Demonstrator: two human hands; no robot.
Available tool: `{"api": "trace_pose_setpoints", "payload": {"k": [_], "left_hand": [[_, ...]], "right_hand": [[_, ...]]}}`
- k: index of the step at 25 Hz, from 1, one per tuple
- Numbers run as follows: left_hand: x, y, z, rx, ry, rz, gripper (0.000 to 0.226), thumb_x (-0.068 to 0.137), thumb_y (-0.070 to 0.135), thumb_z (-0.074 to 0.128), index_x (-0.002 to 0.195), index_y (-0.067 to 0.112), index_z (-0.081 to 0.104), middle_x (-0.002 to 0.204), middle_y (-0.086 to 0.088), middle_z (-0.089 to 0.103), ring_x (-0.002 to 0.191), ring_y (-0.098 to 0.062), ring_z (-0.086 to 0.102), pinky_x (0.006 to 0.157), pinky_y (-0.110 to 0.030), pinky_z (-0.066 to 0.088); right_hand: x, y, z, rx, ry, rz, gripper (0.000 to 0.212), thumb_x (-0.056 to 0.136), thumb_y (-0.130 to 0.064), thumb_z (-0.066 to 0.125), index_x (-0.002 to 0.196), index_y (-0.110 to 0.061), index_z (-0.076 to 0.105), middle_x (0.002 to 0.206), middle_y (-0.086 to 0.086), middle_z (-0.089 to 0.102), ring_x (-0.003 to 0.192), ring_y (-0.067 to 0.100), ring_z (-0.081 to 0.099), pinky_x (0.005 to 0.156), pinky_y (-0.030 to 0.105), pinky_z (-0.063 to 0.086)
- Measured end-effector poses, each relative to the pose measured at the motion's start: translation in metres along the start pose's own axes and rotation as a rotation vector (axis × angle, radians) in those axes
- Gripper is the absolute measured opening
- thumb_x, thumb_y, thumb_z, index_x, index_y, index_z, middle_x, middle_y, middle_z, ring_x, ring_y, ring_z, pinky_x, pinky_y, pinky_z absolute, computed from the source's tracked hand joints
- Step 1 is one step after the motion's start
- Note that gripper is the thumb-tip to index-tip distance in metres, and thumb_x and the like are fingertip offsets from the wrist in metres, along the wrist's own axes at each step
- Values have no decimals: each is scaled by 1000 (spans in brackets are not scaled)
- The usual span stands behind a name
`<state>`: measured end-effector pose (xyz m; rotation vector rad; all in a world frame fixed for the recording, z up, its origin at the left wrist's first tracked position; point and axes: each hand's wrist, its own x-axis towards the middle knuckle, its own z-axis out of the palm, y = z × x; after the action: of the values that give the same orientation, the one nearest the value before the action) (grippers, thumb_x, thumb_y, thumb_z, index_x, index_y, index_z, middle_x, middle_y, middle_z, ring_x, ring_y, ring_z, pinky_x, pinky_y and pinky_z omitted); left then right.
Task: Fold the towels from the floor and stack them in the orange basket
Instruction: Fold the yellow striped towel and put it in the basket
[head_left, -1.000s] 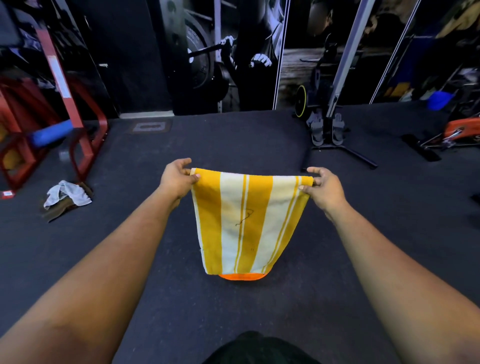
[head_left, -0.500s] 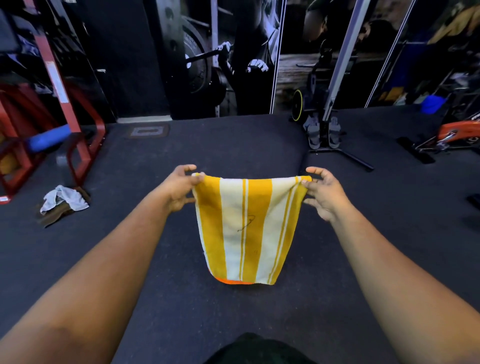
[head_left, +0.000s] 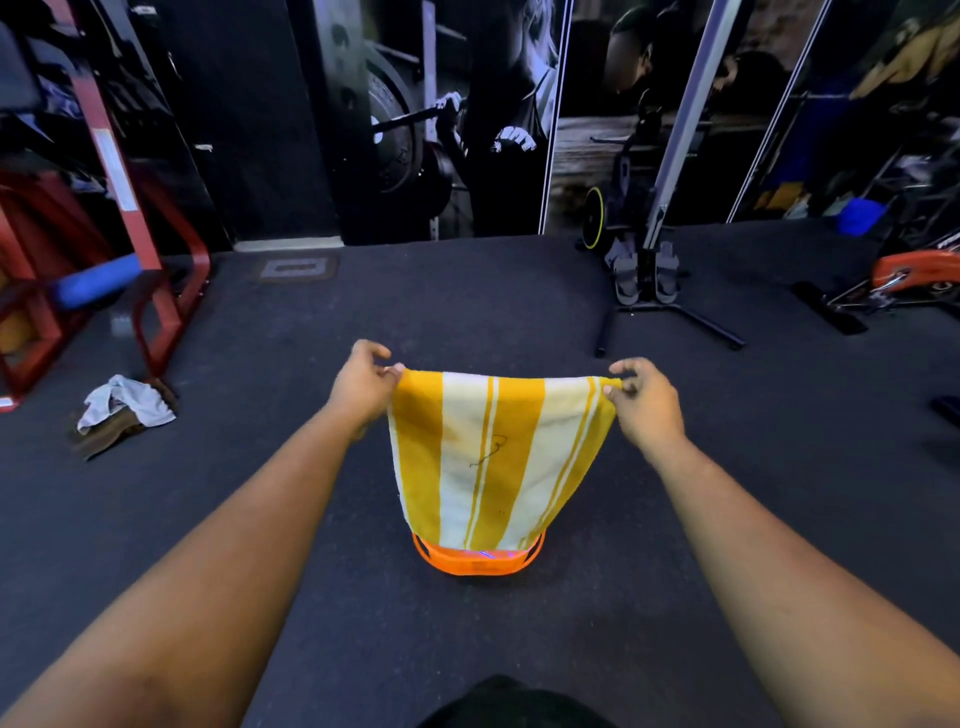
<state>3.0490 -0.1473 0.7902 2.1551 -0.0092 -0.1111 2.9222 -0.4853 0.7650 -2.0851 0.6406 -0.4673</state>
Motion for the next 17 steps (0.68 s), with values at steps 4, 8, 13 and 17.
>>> {"api": "trace_pose_setpoints", "payload": {"k": [4, 8, 13, 17], "left_hand": [[6, 5, -11, -450, -161, -123, 53, 97, 8, 69, 146, 13, 49, 130, -11, 62, 108, -24, 65, 99, -47, 55], [9, 10, -26, 343, -54, 253, 45, 92, 18, 76, 136, 16, 64, 128, -8, 69, 117, -27, 65, 100, -42, 54], [4, 13, -28, 554, 111, 428, 19, 95, 37, 70, 111, 25, 73, 108, 6, 61, 106, -19, 60, 95, -49, 51], [-2, 4, -28, -255, -67, 243, 18, 98, 25, 69, 111, 13, 70, 108, -1, 71, 102, -16, 65, 93, -43, 56]], "right_hand": [[7, -9, -7, 548, -155, 116, 32, 92, 6, 67, 119, -9, 68, 98, 8, 72, 82, 15, 66, 73, 25, 56], [12, -20, -19, -33, -102, -156, 39, 83, 1, 79, 119, -14, 74, 103, -3, 72, 96, 15, 67, 84, 26, 53], [11, -23, -22, -283, 70, -356, 12, 88, -14, 77, 99, -20, 76, 97, -4, 63, 88, 14, 60, 74, 26, 47], [16, -20, -29, 208, -8, -208, 9, 90, -11, 76, 92, -19, 72, 93, -3, 67, 89, 12, 63, 80, 27, 52]]}}
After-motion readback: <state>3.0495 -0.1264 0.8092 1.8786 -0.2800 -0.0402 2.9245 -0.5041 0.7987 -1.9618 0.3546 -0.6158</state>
